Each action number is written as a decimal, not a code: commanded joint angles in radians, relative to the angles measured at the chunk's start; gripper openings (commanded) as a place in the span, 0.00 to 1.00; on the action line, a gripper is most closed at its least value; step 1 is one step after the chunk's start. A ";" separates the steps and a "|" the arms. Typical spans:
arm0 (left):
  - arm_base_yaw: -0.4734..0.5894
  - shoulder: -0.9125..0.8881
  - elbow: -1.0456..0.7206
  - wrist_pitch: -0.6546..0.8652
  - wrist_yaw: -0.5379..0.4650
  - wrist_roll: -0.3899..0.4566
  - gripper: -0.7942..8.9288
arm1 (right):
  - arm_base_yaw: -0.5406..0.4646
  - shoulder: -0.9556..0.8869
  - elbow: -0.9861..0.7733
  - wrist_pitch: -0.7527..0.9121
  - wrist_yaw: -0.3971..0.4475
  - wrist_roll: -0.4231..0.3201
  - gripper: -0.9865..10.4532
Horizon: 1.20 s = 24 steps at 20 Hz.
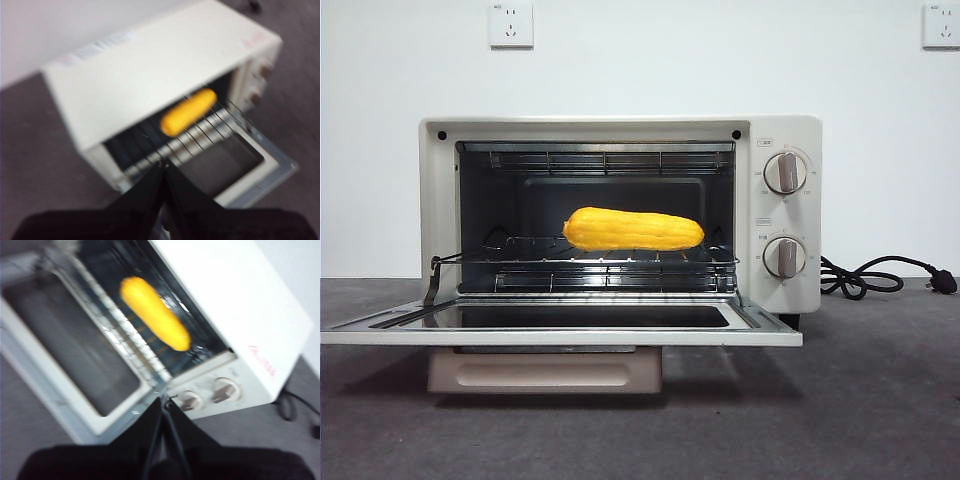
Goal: Take the corn from the table,put the corn in the oven
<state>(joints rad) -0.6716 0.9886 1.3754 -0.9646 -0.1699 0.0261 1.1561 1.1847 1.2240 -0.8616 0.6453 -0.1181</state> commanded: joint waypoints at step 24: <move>0.774 0.111 -0.569 0.393 0.836 -0.047 0.07 | -0.622 -0.202 0.002 -0.113 -0.887 0.008 0.07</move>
<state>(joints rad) 0.0872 1.1015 0.8268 -0.5831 0.6590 -0.0124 0.5484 0.9783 1.2247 -0.9787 -0.2157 -0.0975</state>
